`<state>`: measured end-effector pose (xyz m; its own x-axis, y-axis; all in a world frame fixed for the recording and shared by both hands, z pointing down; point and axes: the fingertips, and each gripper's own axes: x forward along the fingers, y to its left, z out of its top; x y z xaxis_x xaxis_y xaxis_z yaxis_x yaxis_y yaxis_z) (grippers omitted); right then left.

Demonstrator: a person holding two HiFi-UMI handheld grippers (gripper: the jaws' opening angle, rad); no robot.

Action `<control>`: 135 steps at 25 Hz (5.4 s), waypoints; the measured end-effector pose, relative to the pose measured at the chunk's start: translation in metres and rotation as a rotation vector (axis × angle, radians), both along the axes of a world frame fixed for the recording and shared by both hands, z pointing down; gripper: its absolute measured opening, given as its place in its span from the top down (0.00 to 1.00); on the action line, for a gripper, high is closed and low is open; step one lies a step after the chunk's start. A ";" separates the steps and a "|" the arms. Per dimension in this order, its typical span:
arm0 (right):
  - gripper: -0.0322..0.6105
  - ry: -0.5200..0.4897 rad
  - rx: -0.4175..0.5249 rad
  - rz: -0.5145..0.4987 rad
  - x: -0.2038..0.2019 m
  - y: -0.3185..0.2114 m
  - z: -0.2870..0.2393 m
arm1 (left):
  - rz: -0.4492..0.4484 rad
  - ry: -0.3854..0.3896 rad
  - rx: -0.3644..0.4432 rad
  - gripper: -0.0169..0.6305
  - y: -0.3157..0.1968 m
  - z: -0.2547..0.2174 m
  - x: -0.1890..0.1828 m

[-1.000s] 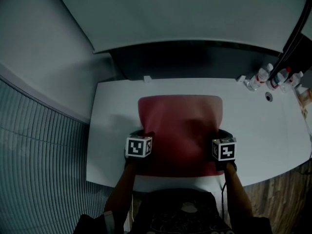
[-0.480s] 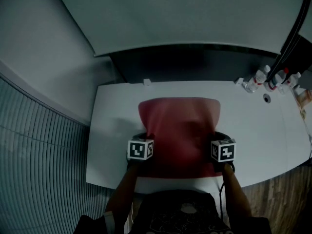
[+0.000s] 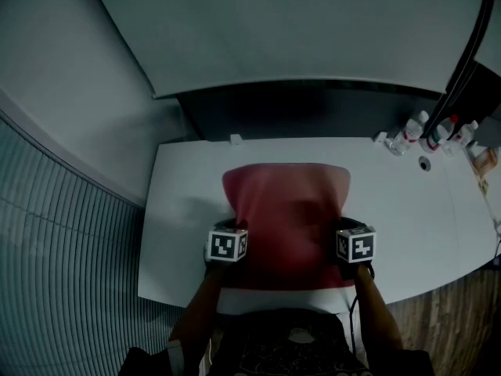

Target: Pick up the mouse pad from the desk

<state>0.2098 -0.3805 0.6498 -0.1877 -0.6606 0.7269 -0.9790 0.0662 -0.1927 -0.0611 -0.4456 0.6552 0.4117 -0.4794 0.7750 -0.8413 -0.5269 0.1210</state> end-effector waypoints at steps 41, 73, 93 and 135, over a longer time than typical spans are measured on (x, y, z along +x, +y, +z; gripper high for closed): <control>0.85 -0.011 0.143 0.043 -0.007 0.027 -0.070 | 0.082 0.108 0.112 0.88 0.025 -0.079 0.012; 0.85 0.110 0.308 0.120 -0.046 0.084 -0.151 | 0.138 0.204 0.281 0.87 0.072 -0.164 -0.015; 0.85 0.153 0.453 0.106 -0.047 0.101 -0.216 | 0.130 0.258 0.398 0.88 0.091 -0.225 -0.013; 0.85 0.080 0.654 -0.073 -0.027 0.251 -0.271 | -0.062 0.245 0.577 0.87 0.282 -0.284 -0.004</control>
